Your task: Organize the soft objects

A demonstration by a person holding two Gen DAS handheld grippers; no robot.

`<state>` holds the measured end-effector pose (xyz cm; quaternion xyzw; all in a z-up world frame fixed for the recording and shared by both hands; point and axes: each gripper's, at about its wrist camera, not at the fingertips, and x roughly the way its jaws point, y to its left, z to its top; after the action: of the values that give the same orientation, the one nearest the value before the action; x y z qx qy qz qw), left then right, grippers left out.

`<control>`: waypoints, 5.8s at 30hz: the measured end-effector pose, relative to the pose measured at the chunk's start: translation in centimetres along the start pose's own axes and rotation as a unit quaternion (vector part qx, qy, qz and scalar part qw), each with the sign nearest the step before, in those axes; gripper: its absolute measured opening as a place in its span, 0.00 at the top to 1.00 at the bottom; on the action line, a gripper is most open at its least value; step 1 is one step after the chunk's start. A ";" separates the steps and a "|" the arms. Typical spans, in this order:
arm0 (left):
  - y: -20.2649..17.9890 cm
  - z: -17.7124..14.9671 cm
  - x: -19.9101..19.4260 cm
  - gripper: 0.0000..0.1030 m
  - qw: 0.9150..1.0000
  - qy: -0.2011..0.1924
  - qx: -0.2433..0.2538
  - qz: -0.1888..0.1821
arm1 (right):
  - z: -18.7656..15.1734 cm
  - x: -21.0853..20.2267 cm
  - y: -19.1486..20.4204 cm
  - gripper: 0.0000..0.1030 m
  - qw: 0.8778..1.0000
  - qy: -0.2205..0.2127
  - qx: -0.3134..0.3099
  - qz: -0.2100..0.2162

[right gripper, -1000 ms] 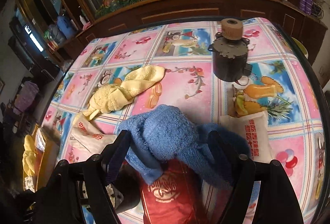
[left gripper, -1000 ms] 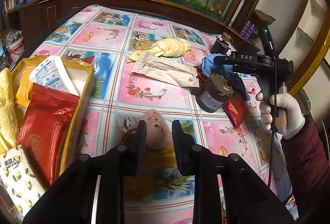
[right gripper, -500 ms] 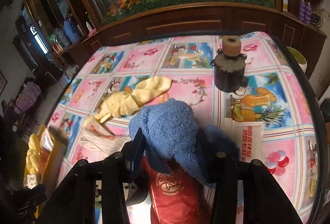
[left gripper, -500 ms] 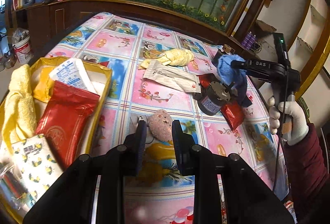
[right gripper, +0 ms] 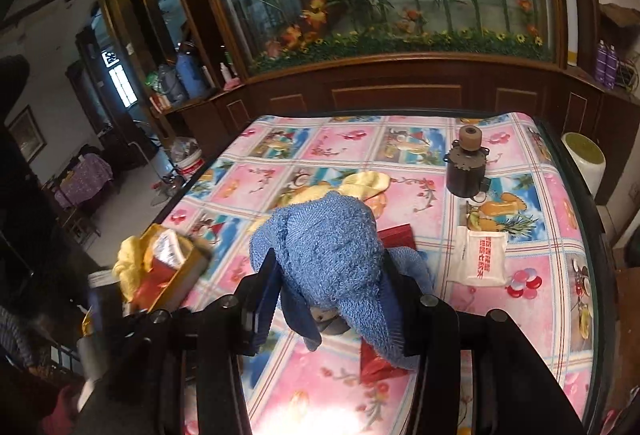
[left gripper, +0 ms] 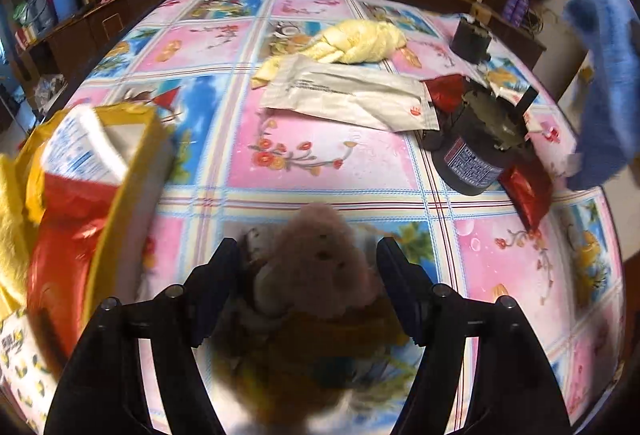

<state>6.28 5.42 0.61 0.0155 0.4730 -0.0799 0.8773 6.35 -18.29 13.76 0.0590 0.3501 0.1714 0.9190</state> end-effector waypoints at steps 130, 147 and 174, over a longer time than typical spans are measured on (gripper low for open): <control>2.7 9.8 -2.9 0.18 0.998 -0.009 -0.048 -0.050 | -0.8 -0.8 -15.1 0.01 0.986 -0.022 0.141 -0.081; -1.4 19.1 8.5 0.18 0.998 -0.018 0.013 -0.059 | -1.5 11.8 -17.3 0.01 0.980 0.082 0.141 -0.112; -5.1 16.7 10.2 0.47 0.992 -0.012 0.118 -0.042 | -1.4 15.6 -13.4 0.52 0.976 0.135 0.033 -0.169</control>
<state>24.83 -2.62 1.63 0.0983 0.4502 -0.1723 0.8706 19.94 -25.29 -0.03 0.0057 0.4809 0.0079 0.8767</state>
